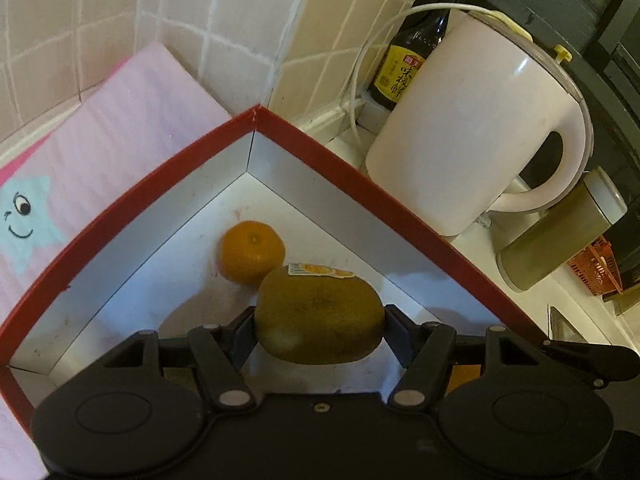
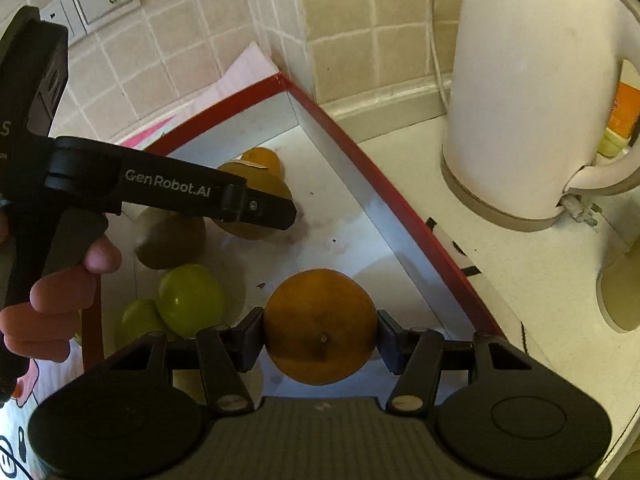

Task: Organize fruits
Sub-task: 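Carry kiwi and large orange into the red box and open both tools, then move both tools back over the mandarins on the mat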

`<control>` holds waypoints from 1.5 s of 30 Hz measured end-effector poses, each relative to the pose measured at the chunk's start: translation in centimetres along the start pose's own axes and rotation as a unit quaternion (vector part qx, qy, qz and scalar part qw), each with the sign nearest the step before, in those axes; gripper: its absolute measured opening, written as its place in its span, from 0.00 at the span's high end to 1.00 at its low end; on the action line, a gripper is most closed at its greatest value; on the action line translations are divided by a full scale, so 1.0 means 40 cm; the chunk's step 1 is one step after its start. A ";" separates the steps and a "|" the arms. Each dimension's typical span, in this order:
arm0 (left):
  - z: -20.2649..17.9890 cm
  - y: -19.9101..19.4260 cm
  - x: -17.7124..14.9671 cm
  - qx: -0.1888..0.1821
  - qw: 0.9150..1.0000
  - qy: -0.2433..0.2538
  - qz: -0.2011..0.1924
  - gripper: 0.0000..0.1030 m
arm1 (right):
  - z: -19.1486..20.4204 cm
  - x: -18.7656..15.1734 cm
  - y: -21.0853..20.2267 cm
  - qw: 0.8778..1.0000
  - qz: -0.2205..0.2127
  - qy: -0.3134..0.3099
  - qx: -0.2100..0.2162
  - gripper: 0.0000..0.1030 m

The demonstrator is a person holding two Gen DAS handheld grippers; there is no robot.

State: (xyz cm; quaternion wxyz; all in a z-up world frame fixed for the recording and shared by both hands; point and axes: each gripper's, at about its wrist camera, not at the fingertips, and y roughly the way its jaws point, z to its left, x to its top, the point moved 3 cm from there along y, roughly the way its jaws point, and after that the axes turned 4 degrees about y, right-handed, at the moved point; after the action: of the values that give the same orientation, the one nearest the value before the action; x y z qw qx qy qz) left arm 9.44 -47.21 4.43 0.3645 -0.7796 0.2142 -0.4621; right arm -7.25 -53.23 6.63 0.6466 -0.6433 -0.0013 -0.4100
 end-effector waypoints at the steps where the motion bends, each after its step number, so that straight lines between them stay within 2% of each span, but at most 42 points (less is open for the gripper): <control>1: -0.002 0.001 -0.001 0.002 1.000 0.003 0.000 0.23 | 0.000 0.000 0.003 1.000 0.002 0.001 0.000 0.42; 9: -0.017 0.005 -0.001 0.014 1.000 0.021 0.004 0.23 | 0.011 -0.002 0.019 1.000 0.015 0.000 -0.005 0.42; 13: -0.014 -0.006 -0.001 0.012 1.000 0.009 0.006 0.24 | 0.006 0.003 0.019 1.000 0.018 0.009 -0.005 0.41; 16: -0.005 -0.050 0.004 -0.002 1.000 -0.002 -0.016 0.23 | -0.002 -0.002 0.010 1.000 0.018 0.018 -0.010 0.40; 18: 0.000 -0.085 0.010 -0.008 0.999 -0.012 -0.031 0.23 | -0.009 -0.002 -0.015 1.000 0.003 0.023 -0.005 0.34; 23: 0.013 -0.199 0.007 0.009 0.997 -0.018 -0.071 0.23 | -0.016 0.009 -0.092 0.999 -0.033 0.029 -0.002 0.31; 27: 0.021 -0.306 -0.032 0.020 0.993 -0.031 -0.109 0.23 | -0.024 0.007 -0.138 0.998 -0.055 0.041 0.008 0.25; 31: 0.044 -0.423 -0.101 0.047 0.987 -0.053 -0.146 0.22 | -0.019 0.006 -0.171 0.995 -0.064 0.064 0.039 0.21; 36: 0.092 -0.562 -0.189 0.094 0.975 -0.084 -0.183 0.22 | 0.038 0.017 -0.196 0.995 -0.075 0.048 0.046 0.20; 39: 0.137 -0.657 -0.247 0.129 0.964 -0.111 -0.206 0.22 | 0.087 0.019 -0.219 0.993 -0.099 0.043 0.043 0.14; 41: 0.172 -0.712 -0.282 0.138 0.956 -0.137 -0.219 0.22 | 0.119 0.020 -0.233 0.991 -0.116 0.049 0.048 0.06; 45: 0.221 -0.798 -0.356 0.163 0.942 -0.173 -0.238 0.22 | 0.202 0.018 -0.245 0.990 -0.115 0.021 0.077 0.06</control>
State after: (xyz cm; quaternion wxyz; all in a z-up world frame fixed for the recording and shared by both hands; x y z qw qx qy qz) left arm 10.22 -13.87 18.13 0.3972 -0.8059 -0.1226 -0.4217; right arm -7.74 -45.29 16.55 0.6427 -0.5785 -0.0928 -0.4936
